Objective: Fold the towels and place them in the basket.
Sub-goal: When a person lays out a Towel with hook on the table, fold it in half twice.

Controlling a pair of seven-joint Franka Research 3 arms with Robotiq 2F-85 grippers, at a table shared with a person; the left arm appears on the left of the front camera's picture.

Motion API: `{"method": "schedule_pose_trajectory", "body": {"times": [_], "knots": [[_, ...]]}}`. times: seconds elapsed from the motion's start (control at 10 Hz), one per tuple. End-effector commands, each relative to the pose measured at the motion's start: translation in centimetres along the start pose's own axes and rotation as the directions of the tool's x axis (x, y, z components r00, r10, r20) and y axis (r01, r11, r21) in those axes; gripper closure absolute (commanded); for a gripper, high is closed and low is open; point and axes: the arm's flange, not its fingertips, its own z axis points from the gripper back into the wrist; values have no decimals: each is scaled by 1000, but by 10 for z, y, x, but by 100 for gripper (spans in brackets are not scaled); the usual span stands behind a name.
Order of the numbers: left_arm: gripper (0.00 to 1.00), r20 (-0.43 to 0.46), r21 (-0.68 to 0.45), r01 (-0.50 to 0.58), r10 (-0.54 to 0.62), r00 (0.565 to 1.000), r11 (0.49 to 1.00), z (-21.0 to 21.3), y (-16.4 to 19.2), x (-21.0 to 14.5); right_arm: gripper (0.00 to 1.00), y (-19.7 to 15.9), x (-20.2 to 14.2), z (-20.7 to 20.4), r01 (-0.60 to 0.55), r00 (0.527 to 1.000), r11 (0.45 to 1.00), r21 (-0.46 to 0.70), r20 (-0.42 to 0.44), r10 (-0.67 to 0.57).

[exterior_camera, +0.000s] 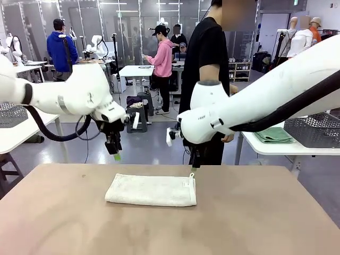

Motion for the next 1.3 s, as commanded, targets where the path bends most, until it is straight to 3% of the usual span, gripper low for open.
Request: {"method": "schedule_pose_trajectory", "body": {"times": [0.0,0.2,0.5,0.6,1.0,1.1,1.2], "knots": [[36,95,-55,1,4,995,999,48,-37,-22,13,31,6,54,235,971,968,-86,-13,-237],[36,182,-56,-15,25,983,998,77,-45,-46,13,57,18,102,469,880,857,-212,28,-475],[36,327,-71,-63,82,941,996,91,-39,-102,13,78,-5,140,728,670,655,-202,10,-742],[36,377,-87,-77,105,920,993,90,-36,-125,13,80,-16,140,781,608,601,-168,-16,-794],[36,488,-113,-55,104,867,992,85,-28,-183,13,98,-45,134,905,423,418,-81,61,-904],[36,509,-135,-45,109,854,990,83,-25,-194,13,98,-48,134,863,505,505,-12,76,-860],[36,525,-146,-48,118,843,988,81,-22,-202,13,84,-39,134,870,485,483,-97,1,-874]]}}
